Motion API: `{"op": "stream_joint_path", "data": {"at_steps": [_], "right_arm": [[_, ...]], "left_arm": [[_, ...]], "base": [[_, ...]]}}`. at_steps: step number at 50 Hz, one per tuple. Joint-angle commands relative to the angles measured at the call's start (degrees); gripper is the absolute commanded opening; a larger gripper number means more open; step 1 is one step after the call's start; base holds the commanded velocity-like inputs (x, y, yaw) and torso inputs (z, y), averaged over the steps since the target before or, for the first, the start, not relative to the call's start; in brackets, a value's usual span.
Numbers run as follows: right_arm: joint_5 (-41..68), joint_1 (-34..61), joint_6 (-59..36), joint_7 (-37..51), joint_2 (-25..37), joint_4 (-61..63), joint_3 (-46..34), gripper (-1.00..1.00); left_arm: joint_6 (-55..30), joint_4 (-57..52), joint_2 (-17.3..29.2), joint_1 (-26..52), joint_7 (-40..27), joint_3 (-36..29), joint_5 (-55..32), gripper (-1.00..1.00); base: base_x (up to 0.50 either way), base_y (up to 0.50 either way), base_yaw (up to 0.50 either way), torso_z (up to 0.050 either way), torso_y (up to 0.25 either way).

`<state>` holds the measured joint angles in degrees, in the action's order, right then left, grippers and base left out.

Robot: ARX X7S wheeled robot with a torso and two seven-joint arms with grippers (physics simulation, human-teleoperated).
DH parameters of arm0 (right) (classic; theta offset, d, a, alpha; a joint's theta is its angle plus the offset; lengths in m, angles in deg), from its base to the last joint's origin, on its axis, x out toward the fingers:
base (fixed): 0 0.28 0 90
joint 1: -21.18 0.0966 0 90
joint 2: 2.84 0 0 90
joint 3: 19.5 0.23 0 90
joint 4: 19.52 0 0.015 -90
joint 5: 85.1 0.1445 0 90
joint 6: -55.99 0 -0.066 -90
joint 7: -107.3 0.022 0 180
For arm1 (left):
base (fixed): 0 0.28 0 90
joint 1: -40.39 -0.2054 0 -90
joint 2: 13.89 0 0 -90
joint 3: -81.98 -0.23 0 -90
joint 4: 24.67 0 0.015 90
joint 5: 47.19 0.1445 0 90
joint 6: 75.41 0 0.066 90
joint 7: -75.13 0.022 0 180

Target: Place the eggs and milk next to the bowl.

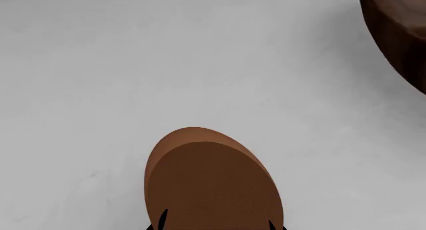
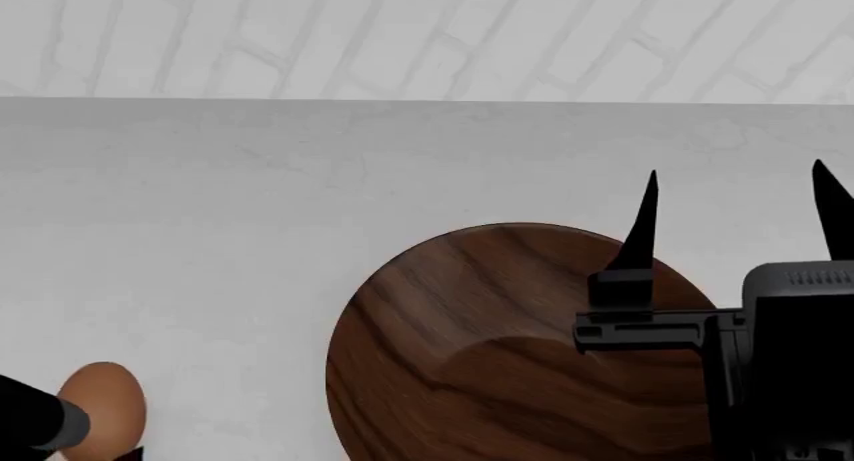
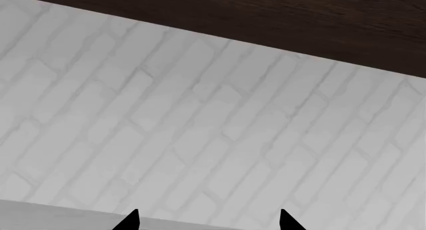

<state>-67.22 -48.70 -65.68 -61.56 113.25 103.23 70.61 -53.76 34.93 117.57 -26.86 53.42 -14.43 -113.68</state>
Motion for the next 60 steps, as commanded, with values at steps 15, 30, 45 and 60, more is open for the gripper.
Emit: {"op": "stream_joint_path", "data": {"at_steps": [15,30,45,60], "right_arm": [[0.6,-0.9,0.1,0.4,0.4,0.8,0.6,1.0],[0.9,-0.9,-0.4,0.8,0.7,1.6,1.0,1.0],[1.4,0.0,-1.4,1.0,1.0,2.1,0.8,1.0],[1.8,0.4,-3.0,1.6,1.5,3.5,0.8,1.0]], "left_arm": [[-2.6,5.7,2.8,15.4,15.1,-9.6,1.8,-1.0],[-2.3,15.7,-0.5,31.0,30.4,-26.4,13.0,-1.0],[0.8,25.3,-5.8,39.3,39.6,-37.0,20.4,-1.0],[6.5,36.5,-10.7,43.1,46.7,-43.3,25.8,-1.0]], "base": [[0.0,0.0,0.0,0.0,0.0],[0.0,0.0,0.0,0.0,0.0],[0.0,0.0,0.0,0.0,0.0],[0.0,0.0,0.0,0.0,0.001]]}}
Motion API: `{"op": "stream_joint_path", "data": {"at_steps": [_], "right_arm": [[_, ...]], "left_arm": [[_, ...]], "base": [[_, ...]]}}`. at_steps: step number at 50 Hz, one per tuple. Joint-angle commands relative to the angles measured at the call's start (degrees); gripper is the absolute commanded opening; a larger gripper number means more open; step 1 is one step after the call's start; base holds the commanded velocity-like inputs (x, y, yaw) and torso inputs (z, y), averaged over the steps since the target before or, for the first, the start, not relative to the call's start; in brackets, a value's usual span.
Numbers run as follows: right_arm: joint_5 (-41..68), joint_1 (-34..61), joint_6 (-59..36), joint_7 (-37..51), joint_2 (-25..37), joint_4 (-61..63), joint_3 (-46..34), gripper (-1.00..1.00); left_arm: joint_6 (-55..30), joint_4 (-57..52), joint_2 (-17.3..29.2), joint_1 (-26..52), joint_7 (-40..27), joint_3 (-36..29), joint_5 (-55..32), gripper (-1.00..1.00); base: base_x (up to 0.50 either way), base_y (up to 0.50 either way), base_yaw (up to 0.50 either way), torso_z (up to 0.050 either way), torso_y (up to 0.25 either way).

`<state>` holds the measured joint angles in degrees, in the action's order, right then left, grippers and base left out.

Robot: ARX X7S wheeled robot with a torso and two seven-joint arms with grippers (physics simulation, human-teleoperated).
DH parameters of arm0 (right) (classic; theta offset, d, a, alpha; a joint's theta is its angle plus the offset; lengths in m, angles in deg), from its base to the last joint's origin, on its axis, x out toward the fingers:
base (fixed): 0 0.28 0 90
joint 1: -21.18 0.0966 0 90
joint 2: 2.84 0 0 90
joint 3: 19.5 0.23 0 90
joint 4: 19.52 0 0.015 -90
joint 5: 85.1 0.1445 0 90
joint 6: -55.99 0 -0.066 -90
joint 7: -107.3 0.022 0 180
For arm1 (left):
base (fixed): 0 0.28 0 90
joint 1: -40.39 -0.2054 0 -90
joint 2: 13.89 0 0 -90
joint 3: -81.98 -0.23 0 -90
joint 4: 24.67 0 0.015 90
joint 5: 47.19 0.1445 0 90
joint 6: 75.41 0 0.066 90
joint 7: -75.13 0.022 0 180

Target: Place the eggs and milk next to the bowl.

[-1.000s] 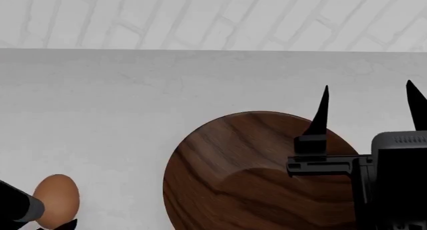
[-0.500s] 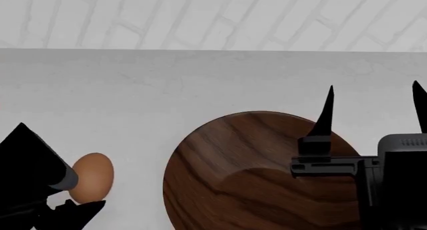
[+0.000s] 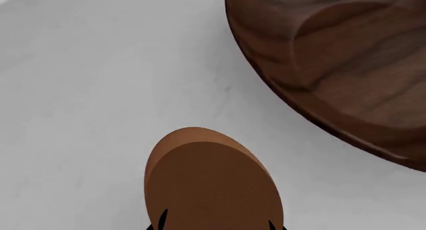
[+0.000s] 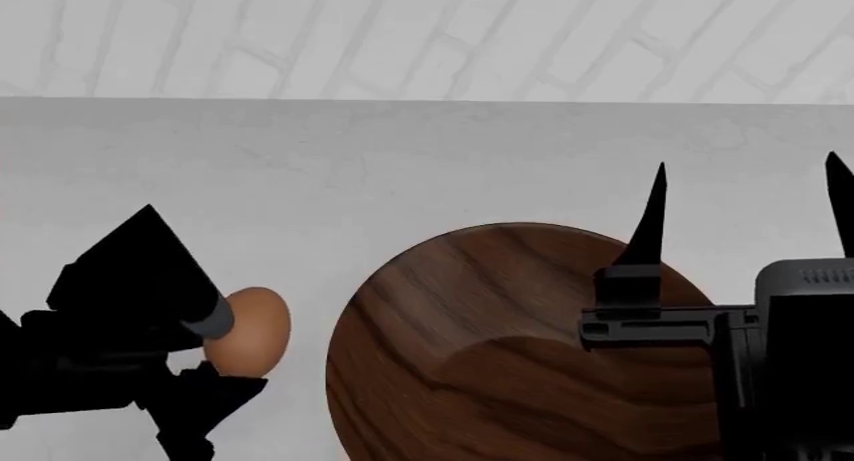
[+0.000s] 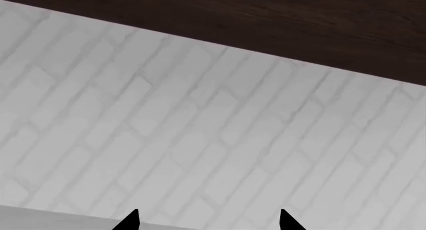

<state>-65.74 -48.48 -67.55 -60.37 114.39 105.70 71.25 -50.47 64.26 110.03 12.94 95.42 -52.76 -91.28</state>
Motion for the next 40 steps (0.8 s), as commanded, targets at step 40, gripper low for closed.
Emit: {"op": "stream_joint_path", "data": {"at_steps": [40], "right_arm": [[0.7,0.4,-1.2,0.8,0.9,0.9,0.1,1.0]], "left_arm": [[8.1,15.3,-7.5,3.6,8.9,-11.4,7.7,-1.0]], "base": [[0.0,0.0,0.0,0.0,0.0]]}}
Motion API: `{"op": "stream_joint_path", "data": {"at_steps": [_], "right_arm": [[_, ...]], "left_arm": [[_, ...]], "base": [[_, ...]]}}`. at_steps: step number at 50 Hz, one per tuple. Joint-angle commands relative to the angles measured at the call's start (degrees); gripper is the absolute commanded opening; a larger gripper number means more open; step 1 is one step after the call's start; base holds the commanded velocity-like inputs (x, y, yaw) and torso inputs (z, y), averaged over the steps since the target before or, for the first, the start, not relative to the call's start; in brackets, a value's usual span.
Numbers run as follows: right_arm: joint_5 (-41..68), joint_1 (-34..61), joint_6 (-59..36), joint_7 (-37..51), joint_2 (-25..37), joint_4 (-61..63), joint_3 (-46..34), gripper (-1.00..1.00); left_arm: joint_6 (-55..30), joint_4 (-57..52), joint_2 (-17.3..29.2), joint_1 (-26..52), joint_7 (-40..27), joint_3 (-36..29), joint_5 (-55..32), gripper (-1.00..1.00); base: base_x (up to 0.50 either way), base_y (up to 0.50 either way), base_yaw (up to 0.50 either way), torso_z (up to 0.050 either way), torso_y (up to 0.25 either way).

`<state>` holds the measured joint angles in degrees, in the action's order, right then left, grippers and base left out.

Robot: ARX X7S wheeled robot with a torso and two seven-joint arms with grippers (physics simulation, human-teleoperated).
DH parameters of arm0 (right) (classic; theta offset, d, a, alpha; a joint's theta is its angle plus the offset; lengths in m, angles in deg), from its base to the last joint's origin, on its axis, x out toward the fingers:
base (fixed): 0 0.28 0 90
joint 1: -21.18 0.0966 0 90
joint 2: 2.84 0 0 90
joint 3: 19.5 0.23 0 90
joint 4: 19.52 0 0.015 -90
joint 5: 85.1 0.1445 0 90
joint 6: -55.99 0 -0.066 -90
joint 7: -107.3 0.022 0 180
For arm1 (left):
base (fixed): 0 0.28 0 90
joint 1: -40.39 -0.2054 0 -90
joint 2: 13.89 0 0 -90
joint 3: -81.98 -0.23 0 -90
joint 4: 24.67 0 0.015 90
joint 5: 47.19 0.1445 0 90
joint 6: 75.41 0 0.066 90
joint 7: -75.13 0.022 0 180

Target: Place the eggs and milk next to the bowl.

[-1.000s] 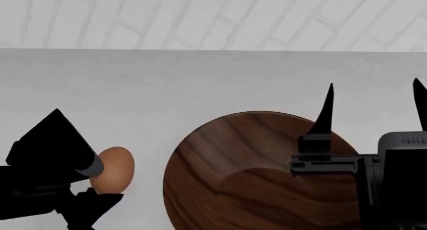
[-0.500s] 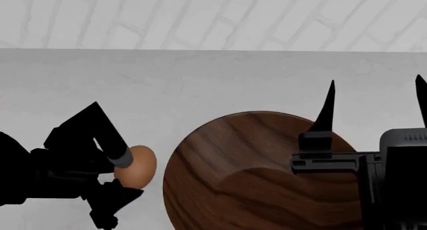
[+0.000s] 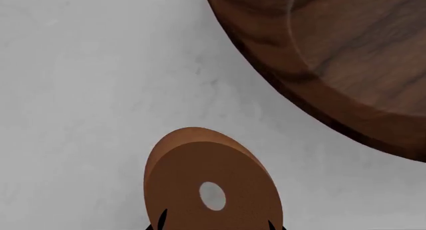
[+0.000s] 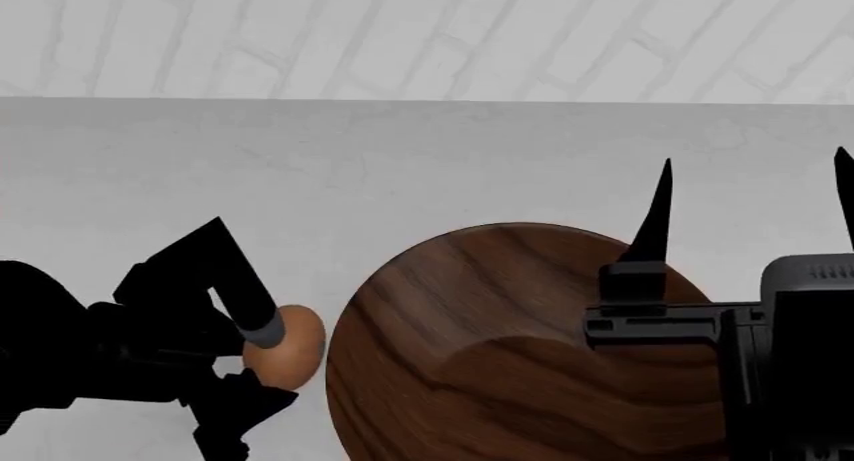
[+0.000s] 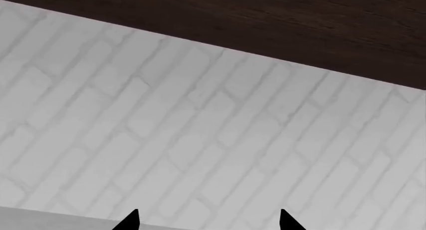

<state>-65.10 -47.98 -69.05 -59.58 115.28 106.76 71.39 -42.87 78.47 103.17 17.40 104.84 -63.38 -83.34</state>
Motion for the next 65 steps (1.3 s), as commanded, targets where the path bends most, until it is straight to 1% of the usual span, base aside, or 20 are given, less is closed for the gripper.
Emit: {"op": "stream_joint_path", "data": {"at_steps": [1,15,16,33,42,57,59,62,65], "right_arm": [[0.0,-0.1,0.3,0.1,0.1,-0.2,-0.1,1.0],[0.3,-0.3,0.4,0.2,0.2,-0.2,0.2,1.0],[0.3,-0.3,0.3,0.3,0.2,-0.1,0.2,1.0],[0.6,-0.2,-0.1,0.5,0.5,0.4,0.1,1.0],[0.9,-0.1,-0.3,0.7,0.6,0.7,0.3,1.0],[1.1,-0.4,0.0,0.8,0.6,1.0,0.3,1.0],[1.2,-0.4,-0.1,0.9,0.6,1.2,0.4,1.0],[1.4,-0.5,-0.2,1.0,0.7,1.4,0.7,1.0],[1.3,-0.4,-0.2,1.0,0.8,1.4,0.6,1.0]], "left_arm": [[0.6,1.2,-0.7,-0.9,-0.5,-0.9,-0.1,-1.0],[0.7,2.0,-1.1,-1.0,-0.1,-1.8,0.2,-1.0],[0.3,2.0,-1.2,-1.0,-0.1,-1.6,-0.1,1.0],[0.0,0.2,-0.2,-0.9,-0.7,-1.7,-0.3,1.0],[-3.2,-7.2,2.6,-0.1,-2.4,0.9,-3.2,1.0],[-6.2,-12.2,6.1,1.3,-5.0,4.0,-5.2,1.0],[-6.6,-13.3,6.7,1.0,-5.9,5.3,-6.1,1.0],[-7.9,-17.1,8.3,-1.1,-8.1,9.6,-10.1,1.0],[-10.2,-22.0,10.6,-2.7,-10.6,11.9,-13.0,1.0]], "base": [[0.0,0.0,0.0,0.0,0.0],[0.0,0.0,0.0,0.0,0.0],[0.0,0.0,0.0,0.0,0.0],[0.0,0.0,0.0,0.0,0.0],[0.0,0.0,0.0,0.0,0.0],[0.0,0.0,0.0,0.0,0.0],[0.0,0.0,0.0,0.0,0.0],[0.0,0.0,0.0,0.0,0.0],[0.0,0.0,0.0,0.0,0.0]]}}
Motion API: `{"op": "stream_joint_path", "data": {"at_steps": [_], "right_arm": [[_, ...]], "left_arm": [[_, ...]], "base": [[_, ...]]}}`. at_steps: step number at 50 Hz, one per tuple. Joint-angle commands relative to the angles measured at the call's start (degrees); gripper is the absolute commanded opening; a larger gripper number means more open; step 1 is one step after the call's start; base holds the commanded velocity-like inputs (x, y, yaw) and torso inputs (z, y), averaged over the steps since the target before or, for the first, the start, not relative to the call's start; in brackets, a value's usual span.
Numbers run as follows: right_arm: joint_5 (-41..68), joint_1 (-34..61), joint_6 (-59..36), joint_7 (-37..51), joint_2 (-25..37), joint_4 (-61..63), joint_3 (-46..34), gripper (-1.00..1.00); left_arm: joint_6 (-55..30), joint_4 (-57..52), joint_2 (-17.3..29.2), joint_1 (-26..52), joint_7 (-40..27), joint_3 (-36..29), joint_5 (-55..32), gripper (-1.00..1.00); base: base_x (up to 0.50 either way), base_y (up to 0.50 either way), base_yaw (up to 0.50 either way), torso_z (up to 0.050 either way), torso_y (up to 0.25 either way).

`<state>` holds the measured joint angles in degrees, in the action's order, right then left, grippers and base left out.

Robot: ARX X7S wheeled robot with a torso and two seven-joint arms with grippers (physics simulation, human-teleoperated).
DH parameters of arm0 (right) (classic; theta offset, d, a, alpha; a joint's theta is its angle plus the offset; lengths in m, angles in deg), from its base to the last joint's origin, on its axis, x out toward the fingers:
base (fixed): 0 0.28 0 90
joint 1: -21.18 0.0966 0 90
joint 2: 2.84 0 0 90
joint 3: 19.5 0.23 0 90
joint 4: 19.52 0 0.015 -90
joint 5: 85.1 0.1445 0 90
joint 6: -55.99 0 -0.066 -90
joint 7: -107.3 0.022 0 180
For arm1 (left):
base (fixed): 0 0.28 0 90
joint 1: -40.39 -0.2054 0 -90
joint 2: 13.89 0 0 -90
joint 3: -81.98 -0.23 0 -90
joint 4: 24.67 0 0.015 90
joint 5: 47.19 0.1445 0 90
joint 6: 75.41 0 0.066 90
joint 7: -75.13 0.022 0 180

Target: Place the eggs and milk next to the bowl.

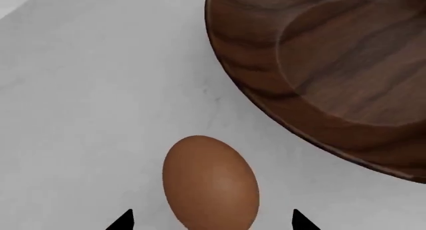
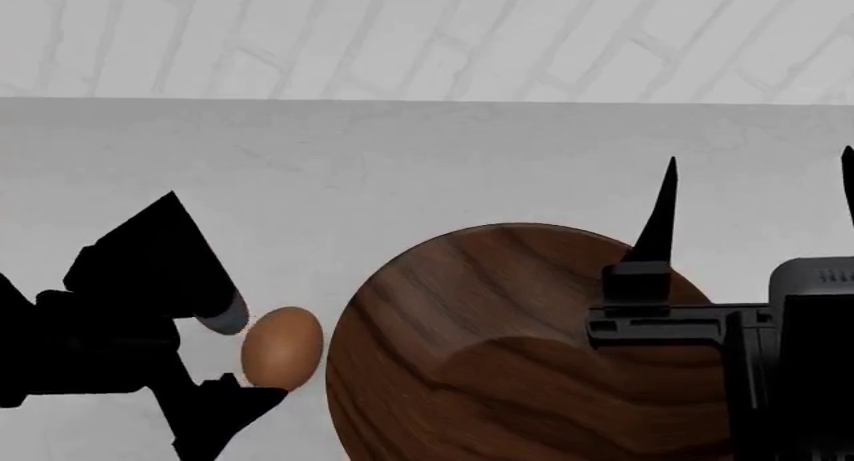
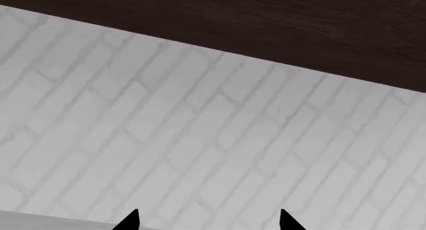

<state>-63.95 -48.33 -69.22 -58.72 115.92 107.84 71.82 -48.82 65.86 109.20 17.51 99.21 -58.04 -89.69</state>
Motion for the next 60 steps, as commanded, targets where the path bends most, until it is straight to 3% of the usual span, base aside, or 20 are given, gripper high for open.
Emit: {"op": "stream_joint_path", "data": {"at_steps": [1,11,16,19,25,49,60], "right_arm": [[0.1,-0.1,0.1,0.1,0.1,0.2,0.1,1.0],[0.3,0.2,0.4,0.2,-0.1,0.0,-0.1,1.0],[0.5,0.2,0.5,0.2,-0.1,0.0,-0.1,1.0],[0.7,0.7,0.3,0.2,-0.1,0.0,-0.2,1.0],[0.6,1.1,1.0,-0.1,-0.4,-1.0,-0.6,1.0],[1.0,0.1,2.3,-0.2,-0.5,-1.1,-0.3,1.0],[0.9,0.1,3.1,-0.3,-0.6,-1.9,-0.6,1.0]], "left_arm": [[-4.8,-10.8,5.1,-3.2,-5.7,7.4,-7.6,1.0],[-10.9,-24.0,9.0,-10.6,-22.5,24.4,-24.2,1.0],[-12.4,-28.4,9.6,-15.2,-36.2,33.5,-34.6,1.0],[-13.2,-29.1,9.8,-17.3,-48.2,37.6,-44.0,1.0],[-11.1,-29.4,10.9,-19.0,-64.4,39.8,-53.4,1.0],[0.1,-35.3,17.9,-35.2,-83.3,50.6,-59.6,1.0],[4.1,-38.3,21.5,-49.9,-85.6,62.0,-60.9,1.0]], "base": [[0.0,0.0,0.0,0.0,0.0],[0.0,0.0,0.0,0.0,0.0],[0.0,0.0,0.0,0.0,0.0],[0.0,0.0,0.0,0.0,0.0],[0.0,0.0,0.0,0.0,0.0],[0.0,0.0,0.0,0.0,0.0],[0.0,0.0,0.0,0.0,0.0]]}}
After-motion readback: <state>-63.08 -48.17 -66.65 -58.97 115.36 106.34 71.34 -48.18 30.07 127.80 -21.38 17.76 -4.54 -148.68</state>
